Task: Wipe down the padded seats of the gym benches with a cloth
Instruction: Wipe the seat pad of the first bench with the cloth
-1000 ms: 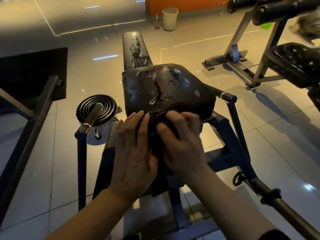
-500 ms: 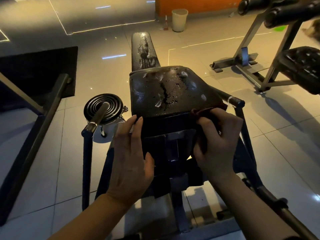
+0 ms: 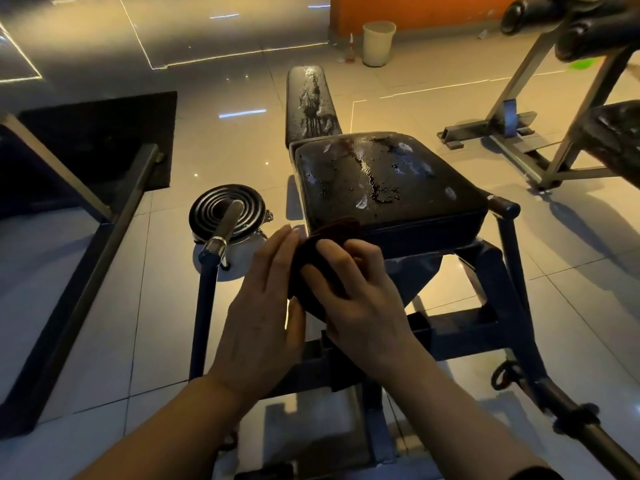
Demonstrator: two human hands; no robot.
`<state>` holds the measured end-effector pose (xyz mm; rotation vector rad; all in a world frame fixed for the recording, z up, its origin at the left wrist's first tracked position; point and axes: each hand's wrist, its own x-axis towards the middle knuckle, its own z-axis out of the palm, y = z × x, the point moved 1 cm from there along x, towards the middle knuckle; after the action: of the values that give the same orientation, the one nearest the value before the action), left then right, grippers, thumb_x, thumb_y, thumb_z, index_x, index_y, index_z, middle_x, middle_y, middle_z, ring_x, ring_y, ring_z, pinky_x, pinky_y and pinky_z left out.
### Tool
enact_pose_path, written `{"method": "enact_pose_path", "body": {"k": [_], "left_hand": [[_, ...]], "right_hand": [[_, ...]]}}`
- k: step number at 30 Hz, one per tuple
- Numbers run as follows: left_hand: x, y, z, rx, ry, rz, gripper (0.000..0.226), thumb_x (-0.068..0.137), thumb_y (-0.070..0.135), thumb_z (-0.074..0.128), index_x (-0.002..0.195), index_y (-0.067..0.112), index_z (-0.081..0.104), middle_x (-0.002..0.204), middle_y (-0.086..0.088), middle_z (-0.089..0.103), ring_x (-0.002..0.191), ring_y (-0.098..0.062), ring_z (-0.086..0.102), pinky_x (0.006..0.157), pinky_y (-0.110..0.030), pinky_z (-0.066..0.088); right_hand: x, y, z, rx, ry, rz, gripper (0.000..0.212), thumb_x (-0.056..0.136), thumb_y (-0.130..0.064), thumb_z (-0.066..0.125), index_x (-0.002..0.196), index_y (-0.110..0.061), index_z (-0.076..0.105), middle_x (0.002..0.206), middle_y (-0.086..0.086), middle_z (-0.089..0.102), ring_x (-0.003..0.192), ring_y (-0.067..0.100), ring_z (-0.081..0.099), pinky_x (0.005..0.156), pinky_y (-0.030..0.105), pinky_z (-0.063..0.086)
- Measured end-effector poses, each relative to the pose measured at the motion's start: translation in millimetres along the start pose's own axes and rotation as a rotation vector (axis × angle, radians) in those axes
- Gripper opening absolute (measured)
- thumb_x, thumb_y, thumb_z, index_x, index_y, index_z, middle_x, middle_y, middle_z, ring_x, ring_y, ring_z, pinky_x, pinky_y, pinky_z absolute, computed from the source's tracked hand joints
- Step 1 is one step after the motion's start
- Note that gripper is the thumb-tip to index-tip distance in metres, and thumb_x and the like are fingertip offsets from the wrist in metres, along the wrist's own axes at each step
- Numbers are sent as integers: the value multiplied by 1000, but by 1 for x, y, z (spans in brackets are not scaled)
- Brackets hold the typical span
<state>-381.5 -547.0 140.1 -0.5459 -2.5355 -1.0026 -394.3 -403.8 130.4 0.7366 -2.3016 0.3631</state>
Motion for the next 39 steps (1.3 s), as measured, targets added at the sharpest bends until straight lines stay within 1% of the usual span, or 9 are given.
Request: {"method": "enact_pose_path", "body": {"k": [2, 5, 7, 11, 15, 23, 26, 32, 39], "left_hand": [[-1, 3, 2, 35, -42, 38, 71, 81, 9, 51, 148, 14, 26, 153, -3, 24, 136, -4, 32, 105, -10, 34], [2, 11, 9, 73, -66, 63, 75, 80, 6, 57, 148, 15, 26, 154, -3, 24, 137, -24, 36, 101, -45, 48], [8, 19, 15, 70, -60, 66, 86, 73, -5, 69, 146, 15, 28, 152, -3, 25, 137, -26, 35, 96, -49, 50], [28, 41, 21, 85, -20, 98, 80, 74, -6, 70, 143, 11, 33, 149, -3, 27, 137, -22, 33, 98, -49, 49], [51, 56, 25, 149, 59, 24, 48, 91, 21, 46, 136, 8, 44, 144, -7, 37, 133, -23, 39, 104, -46, 44], [73, 57, 28, 260, -104, -377, 64, 95, 44, 42, 148, 10, 33, 150, -10, 39, 141, -26, 31, 112, -49, 34], [75, 60, 23, 229, -132, -423, 60, 96, 41, 49, 148, 15, 34, 154, -1, 33, 145, -17, 21, 119, -37, 21], [83, 66, 10, 203, -187, -464, 56, 94, 40, 55, 144, 17, 43, 152, 1, 38, 143, -12, 27, 118, -35, 23], [88, 72, 9, 228, -234, -565, 56, 94, 40, 55, 144, 19, 41, 153, 3, 35, 145, -15, 23, 118, -37, 24]], "right_hand": [[-8, 14, -9, -9, 12, 27, 29, 85, -15, 59, 113, -12, 56, 128, 11, 40, 111, 33, 39, 85, 29, 44], [-17, 41, -30, -47, 83, 210, 23, 89, -17, 49, 109, -9, 57, 125, 12, 45, 110, 34, 39, 89, 27, 34], [-14, 57, -47, -59, 158, 378, 26, 83, -10, 50, 107, -7, 60, 123, 16, 52, 110, 34, 39, 89, 27, 33], [14, 80, -79, -35, 249, 519, 37, 84, -1, 55, 119, -12, 56, 127, 16, 55, 114, 33, 39, 94, 23, 31], [30, 86, -79, -55, -207, 451, 41, 91, -23, 47, 131, -16, 58, 133, 6, 58, 126, 28, 42, 100, 43, 39], [69, 124, -72, 18, -624, 559, 39, 103, -24, 35, 141, -21, 46, 150, 3, 41, 144, 23, 26, 114, 40, 27], [81, 129, -60, 74, -666, 568, 39, 104, -26, 34, 138, -16, 47, 150, 7, 39, 142, 24, 26, 115, 38, 21], [57, 119, -95, 158, -730, 361, 48, 105, -26, 33, 152, -22, 25, 161, 1, 18, 150, 18, 9, 120, 33, 8], [81, 145, -74, 163, -820, 425, 52, 102, -19, 37, 152, -15, 23, 161, 8, 17, 149, 24, 10, 118, 41, 18]]}}
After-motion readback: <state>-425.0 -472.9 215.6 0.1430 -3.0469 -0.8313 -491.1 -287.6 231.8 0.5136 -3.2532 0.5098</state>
